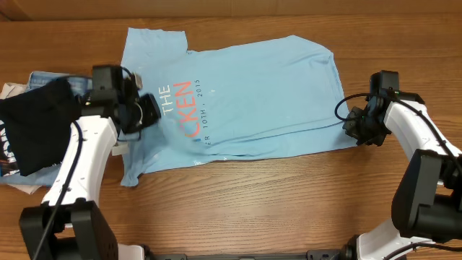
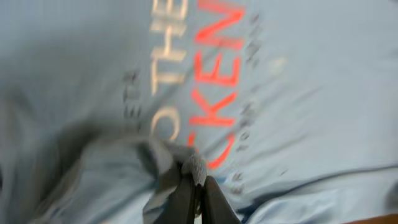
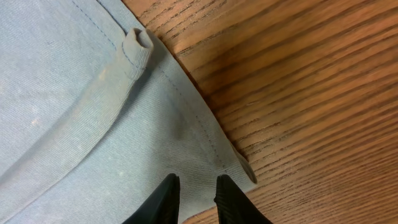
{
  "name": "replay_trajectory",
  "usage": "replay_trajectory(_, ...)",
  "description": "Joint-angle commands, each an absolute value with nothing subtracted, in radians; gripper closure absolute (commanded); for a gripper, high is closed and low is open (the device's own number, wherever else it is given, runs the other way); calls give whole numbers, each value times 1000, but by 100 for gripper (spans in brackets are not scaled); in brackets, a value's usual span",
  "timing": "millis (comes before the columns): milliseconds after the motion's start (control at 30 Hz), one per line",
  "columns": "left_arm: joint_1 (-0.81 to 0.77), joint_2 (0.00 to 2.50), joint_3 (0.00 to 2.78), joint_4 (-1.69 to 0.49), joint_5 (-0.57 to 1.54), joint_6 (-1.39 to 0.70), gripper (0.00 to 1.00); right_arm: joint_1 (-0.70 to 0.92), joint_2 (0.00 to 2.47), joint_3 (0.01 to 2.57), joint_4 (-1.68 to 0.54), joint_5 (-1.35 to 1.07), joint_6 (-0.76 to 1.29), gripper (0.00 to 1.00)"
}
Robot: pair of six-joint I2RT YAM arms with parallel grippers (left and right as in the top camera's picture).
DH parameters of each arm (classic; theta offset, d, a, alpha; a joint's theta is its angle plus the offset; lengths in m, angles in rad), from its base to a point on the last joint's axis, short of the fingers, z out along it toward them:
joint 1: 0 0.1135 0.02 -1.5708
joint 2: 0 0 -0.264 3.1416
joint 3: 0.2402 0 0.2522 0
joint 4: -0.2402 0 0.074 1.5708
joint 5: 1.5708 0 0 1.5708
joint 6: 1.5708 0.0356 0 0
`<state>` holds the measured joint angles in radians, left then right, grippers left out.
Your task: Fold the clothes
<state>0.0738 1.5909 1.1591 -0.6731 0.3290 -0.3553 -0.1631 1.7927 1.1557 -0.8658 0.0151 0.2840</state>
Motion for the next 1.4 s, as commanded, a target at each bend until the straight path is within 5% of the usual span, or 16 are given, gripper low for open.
replay_trajectory(0,78,1569,1189,-630,355,-339,93,-164,1792,1151,-862,20,285,76)
replay_trajectory(567,78,1648,1188,-482,287,-397,91,-164,1792,1155,-767,-54,288,79)
replay_trajectory(700,78,1676,1188,-501,289,-397,91,-164,1792,1182,-725,-55,311,89)
replay_trajectory(967,78,1688,1188,-517,280,-396,91,-164,1792,1185,-700,-55,311,72)
replay_trajectory(1367,78,1689,1187,-549,276,-381,92,-163,1847,1184,-622,-55,315,69)
